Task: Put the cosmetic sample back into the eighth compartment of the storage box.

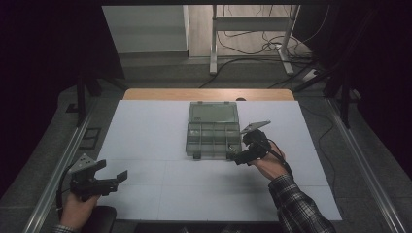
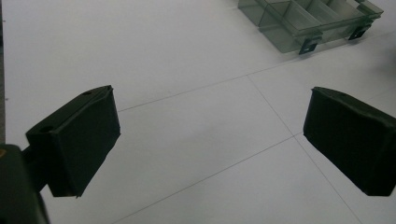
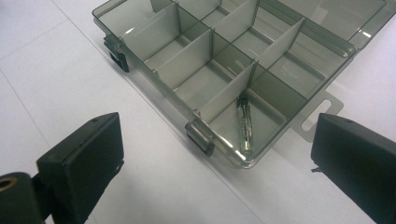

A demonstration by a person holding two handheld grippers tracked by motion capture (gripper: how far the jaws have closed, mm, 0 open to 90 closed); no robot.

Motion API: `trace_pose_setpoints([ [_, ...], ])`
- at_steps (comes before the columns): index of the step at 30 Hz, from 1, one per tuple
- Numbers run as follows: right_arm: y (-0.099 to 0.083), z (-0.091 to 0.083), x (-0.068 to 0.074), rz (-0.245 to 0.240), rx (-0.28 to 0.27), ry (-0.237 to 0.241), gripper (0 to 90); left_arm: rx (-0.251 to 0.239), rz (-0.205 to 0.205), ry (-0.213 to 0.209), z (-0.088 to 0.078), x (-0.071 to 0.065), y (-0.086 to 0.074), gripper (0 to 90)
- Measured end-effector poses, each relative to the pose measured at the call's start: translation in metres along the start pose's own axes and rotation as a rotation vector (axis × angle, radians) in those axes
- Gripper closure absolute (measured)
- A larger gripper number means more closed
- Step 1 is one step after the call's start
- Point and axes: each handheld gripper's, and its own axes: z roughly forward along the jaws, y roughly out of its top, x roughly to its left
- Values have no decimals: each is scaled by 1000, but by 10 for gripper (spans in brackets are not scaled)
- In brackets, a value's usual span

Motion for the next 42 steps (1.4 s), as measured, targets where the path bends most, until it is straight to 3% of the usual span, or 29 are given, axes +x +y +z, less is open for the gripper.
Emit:
trace_pose_setpoints([
  [7, -3, -7, 6, -9, -18, 13, 7, -4, -2, -3, 0, 0, 0, 43],
  [42, -34, -38, 12, -16, -72, -37, 3, -20, -7, -23, -2, 2, -1, 36],
])
